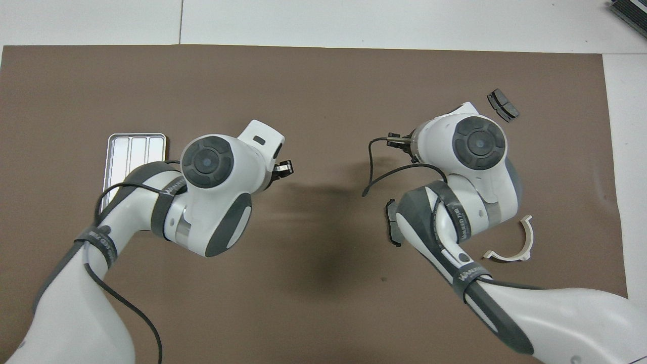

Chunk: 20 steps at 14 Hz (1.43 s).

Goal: Place bearing gear from tray to pile

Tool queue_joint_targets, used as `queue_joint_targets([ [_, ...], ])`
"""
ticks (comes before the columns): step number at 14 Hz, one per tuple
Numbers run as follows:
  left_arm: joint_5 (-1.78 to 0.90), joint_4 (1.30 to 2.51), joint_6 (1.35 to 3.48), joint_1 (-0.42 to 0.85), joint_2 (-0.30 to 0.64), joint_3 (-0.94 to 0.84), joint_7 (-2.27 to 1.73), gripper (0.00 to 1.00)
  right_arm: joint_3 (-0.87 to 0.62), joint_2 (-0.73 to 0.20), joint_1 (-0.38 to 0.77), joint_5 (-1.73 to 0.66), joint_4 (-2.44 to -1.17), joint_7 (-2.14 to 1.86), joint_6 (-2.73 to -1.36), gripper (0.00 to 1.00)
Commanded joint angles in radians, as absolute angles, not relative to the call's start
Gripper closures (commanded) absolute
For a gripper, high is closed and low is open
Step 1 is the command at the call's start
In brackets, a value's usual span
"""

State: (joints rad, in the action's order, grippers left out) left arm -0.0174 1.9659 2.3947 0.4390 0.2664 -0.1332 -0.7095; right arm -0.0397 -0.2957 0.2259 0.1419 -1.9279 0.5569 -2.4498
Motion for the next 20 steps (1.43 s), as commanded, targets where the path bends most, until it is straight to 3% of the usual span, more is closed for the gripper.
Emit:
queue_joint_targets([
  [1,-0.025,2.0,2.476,0.508,0.29,-0.115,-0.738,0.84,-0.058,-0.249,0.118,0.144,-2.031,0.447,-2.487,1.0],
  [3,-0.025,2.04,2.526,0.534,0.295,-0.115,-0.738,0.65,-0.06,-0.25,0.059,0.137,-2.051,0.358,-2.477,1.0],
  [4,-0.025,2.045,2.534,0.535,0.293,-0.115,-0.736,0.36,-0.058,-0.252,0.036,0.115,-2.066,0.316,-2.479,1.0],
  [5,-0.023,2.039,2.531,0.538,0.293,-0.115,-0.738,0.0,-0.058,-0.255,-0.001,0.098,-2.068,0.272,-2.477,1.0],
  [8,-0.023,2.0,2.484,0.523,0.288,-0.107,-0.739,0.0,-0.058,-0.256,-0.076,0.094,-2.091,0.16,-2.476,0.9],
  [10,-0.02,1.926,2.339,0.429,0.256,-0.097,-0.72,0.0,-0.058,-0.255,-0.109,0.094,-2.106,0.124,-2.476,0.87],
  [11,-0.017,1.883,2.251,0.364,0.247,-0.101,-0.697,0.0,-0.058,-0.253,-0.12,0.094,-2.106,0.114,-2.471,0.76],
  [13,-0.018,1.815,2.108,0.26,0.229,-0.094,-0.593,0.0,-0.058,-0.252,-0.121,0.092,-2.092,0.114,-2.422,0.01],
  [16,-0.018,1.815,2.062,0.093,0.212,-0.094,-0.384,0.0,-0.064,-0.207,-0.092,0.089,-2.08,0.126,-2.393,0.0],
  [20,-0.018,1.926,2.133,-0.073,0.175,-0.094,-0.071,0.0,-0.064,-0.199,0.096,0.029,-1.993,0.265,-2.28,0.0],
])
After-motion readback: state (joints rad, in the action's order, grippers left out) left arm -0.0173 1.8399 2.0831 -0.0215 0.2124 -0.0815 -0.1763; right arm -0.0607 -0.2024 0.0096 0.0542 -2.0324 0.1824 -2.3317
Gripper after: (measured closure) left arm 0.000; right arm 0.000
